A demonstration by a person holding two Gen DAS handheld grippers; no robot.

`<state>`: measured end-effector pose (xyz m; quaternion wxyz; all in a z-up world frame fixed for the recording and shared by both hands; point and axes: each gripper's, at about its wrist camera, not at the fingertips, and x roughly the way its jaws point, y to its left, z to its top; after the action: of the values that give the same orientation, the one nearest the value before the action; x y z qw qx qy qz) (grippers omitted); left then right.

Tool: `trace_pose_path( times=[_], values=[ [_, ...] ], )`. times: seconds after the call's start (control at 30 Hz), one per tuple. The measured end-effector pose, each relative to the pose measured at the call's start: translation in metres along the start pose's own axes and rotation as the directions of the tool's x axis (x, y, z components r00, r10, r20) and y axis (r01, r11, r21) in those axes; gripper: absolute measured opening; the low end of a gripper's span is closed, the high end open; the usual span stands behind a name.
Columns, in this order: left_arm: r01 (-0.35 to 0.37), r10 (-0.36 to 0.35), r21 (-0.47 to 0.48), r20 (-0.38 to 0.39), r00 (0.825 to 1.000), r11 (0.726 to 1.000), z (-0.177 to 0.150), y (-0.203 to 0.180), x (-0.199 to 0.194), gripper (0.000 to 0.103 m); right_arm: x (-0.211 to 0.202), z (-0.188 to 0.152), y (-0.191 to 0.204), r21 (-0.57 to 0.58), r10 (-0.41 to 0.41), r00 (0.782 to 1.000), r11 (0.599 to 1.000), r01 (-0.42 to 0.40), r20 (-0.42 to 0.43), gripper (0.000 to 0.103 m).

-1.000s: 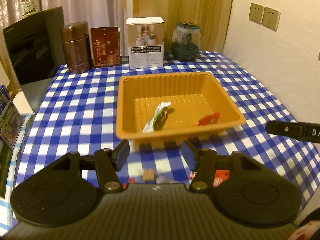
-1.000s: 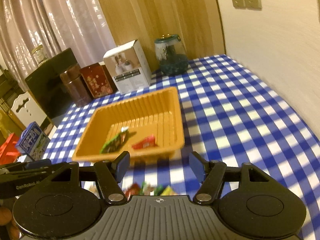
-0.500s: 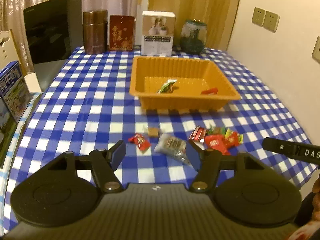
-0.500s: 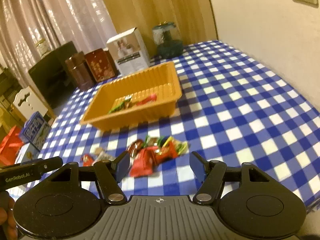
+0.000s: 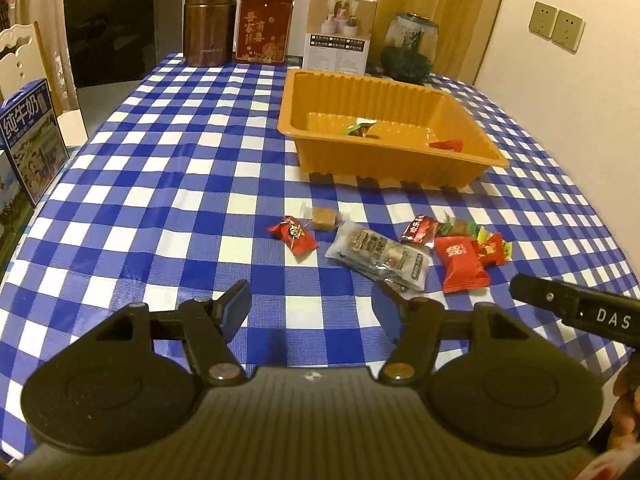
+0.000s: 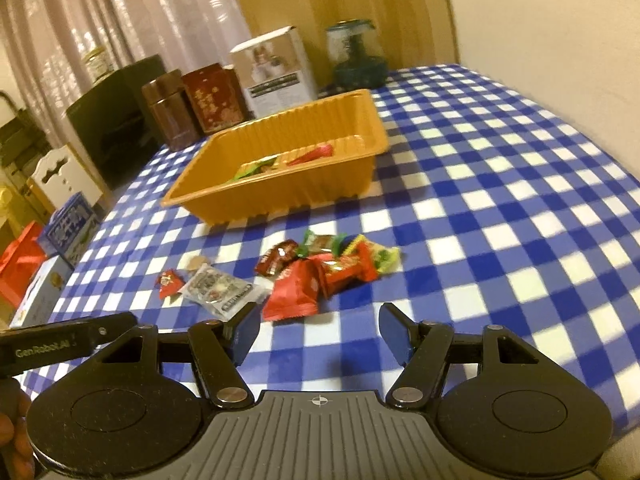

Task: Organize snacks
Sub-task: 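Grasp a red printed candy wrapper with the right tool while the left tool grasps the clear printed packet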

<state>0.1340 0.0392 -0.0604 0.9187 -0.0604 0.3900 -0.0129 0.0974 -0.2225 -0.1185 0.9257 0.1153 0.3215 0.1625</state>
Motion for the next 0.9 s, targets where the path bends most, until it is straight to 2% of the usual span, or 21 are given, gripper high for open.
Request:
trace_pose_path(
  times=[0.17, 0.3, 0.6, 0.63, 0.67, 0.73, 0.9],
  values=[
    [-0.003, 0.003, -0.002, -0.01, 1.0, 1.0, 0.002, 0.006, 0.013, 0.063, 0.021, 0.003, 0.007, -0.029, 0.01, 1.0, 1.0, -0.011, -0.015, 0.065],
    [0.002, -0.002, 0.0, -0.016, 1.0, 1.0, 0.003, 0.01, 0.023, 0.063, 0.04, 0.006, 0.013, -0.049, 0.013, 0.999, 0.999, -0.015, -0.036, 0.052],
    [0.02, -0.02, -0.007, -0.013, 1.0, 1.0, 0.005, 0.015, 0.036, 0.063, 0.072, 0.009, 0.024, -0.113, -0.015, 0.998, 0.994, 0.008, -0.064, 0.045],
    [0.019, -0.019, -0.008, -0.015, 1.0, 1.0, 0.005, 0.015, 0.037, 0.063, 0.073, 0.009, 0.025, -0.128, -0.024, 0.998, 0.992, 0.016, -0.065, 0.043],
    [0.02, -0.02, -0.009, -0.017, 1.0, 1.0, 0.005, 0.015, 0.037, 0.063, 0.076, 0.009, 0.025, -0.14, -0.027, 0.997, 0.99, 0.017, -0.069, 0.036],
    [0.022, -0.023, -0.011, -0.022, 1.0, 1.0, 0.004, 0.016, 0.038, 0.063, 0.077, 0.008, 0.027, -0.161, -0.034, 0.997, 0.987, 0.021, -0.074, 0.034],
    [0.022, -0.023, -0.031, -0.026, 0.999, 0.999, 0.003, 0.02, 0.038, 0.063, 0.071, -0.001, 0.037, -0.237, 0.014, 0.994, 0.971, -0.04, -0.109, 0.031]
  ],
)
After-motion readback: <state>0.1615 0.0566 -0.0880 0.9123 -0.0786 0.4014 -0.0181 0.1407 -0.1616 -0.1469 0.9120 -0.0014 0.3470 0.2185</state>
